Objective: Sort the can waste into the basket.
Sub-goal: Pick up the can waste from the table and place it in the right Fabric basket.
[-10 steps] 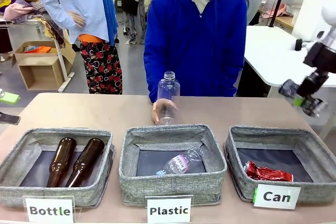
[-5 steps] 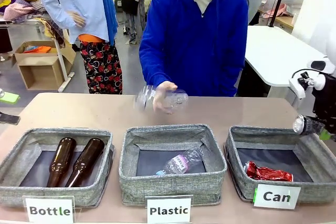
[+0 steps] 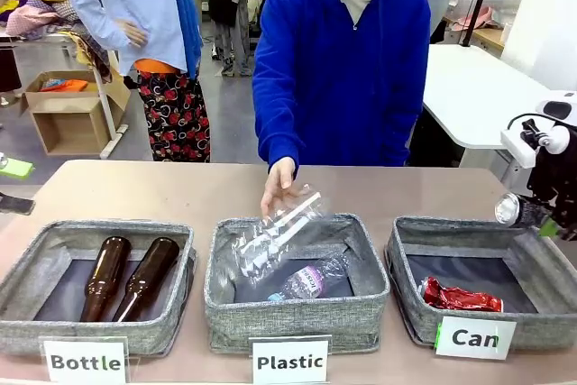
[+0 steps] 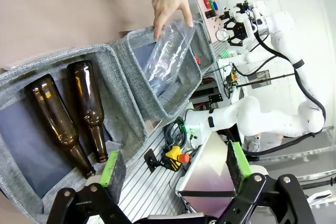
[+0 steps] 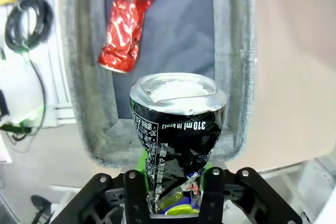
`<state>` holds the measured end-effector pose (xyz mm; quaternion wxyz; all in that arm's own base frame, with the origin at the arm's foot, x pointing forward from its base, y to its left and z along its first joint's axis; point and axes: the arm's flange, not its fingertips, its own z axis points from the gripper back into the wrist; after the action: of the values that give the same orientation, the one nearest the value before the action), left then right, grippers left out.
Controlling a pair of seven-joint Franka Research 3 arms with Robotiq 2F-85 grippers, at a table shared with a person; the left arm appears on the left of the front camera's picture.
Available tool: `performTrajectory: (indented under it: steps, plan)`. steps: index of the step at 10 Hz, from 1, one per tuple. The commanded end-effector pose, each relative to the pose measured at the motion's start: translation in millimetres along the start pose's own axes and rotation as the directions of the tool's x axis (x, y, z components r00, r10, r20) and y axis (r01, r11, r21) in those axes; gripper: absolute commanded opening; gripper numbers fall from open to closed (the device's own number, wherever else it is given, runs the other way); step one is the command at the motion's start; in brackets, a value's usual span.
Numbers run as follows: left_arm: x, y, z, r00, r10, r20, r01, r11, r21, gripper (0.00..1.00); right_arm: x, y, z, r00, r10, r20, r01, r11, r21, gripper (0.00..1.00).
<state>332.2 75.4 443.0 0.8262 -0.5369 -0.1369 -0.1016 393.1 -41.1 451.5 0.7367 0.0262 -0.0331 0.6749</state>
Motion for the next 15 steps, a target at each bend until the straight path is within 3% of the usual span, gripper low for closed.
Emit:
performTrajectory:
  steps: [1, 2, 3, 4, 5, 12, 13, 14, 15]
  plan:
    - [-2.1, 0.6, 0.8, 1.000, -0.010, -0.003, 0.010, 1.000, -0.005, 1.00, 0.2, -6.3, 2.3, 0.998, 0.014, 0.054, -0.015, 1.000, 0.016, 0.00]
    - [-2.1, 0.6, 0.8, 1.000, -0.010, -0.003, 0.010, 1.000, -0.005, 1.00, -1.3, -8.1, 1.8, 0.998, 0.019, 0.063, -0.020, 1.000, 0.013, 0.44]
    - [-2.1, 0.6, 0.8, 1.000, -0.010, -0.003, 0.010, 1.000, -0.005, 1.00, -2.0, -10.5, 0.6, 0.998, 0.022, 0.056, -0.022, 1.000, 0.000, 0.72]
    - [-2.1, 0.6, 0.8, 1.000, -0.010, -0.003, 0.010, 1.000, -0.005, 1.00, -2.1, -11.4, 0.7, 0.998, 0.019, 0.053, -0.019, 1.000, 0.001, 0.80]
    - [-2.1, 0.6, 0.8, 1.000, -0.010, -0.003, 0.010, 1.000, -0.005, 1.00, -2.5, -12.5, 1.2, 0.999, 0.010, 0.051, -0.010, 1.000, 0.005, 1.00]
    - [-2.1, 0.6, 0.8, 1.000, -0.010, -0.003, 0.010, 1.000, -0.005, 1.00, -3.4, -16.4, 2.1, 0.998, -0.028, 0.057, 0.027, 0.999, 0.021, 1.00]
    - [-2.1, 0.6, 0.8, 1.000, -0.010, -0.003, 0.010, 1.000, -0.005, 1.00, -2.3, -17.9, 4.2, 0.993, -0.083, 0.087, 0.081, 0.996, 0.032, 1.00]
    - [-2.1, 0.6, 0.8, 1.000, -0.010, -0.003, 0.010, 1.000, -0.005, 1.00, 1.5, -21.8, 11.5, 0.941, -0.273, 0.199, 0.264, 0.962, 0.072, 1.00]
    - [-2.1, 0.6, 0.8, 1.000, -0.010, -0.003, 0.010, 1.000, -0.005, 1.00, 1.5, -25.2, 20.1, 0.845, -0.414, 0.338, 0.382, 0.910, 0.161, 1.00]
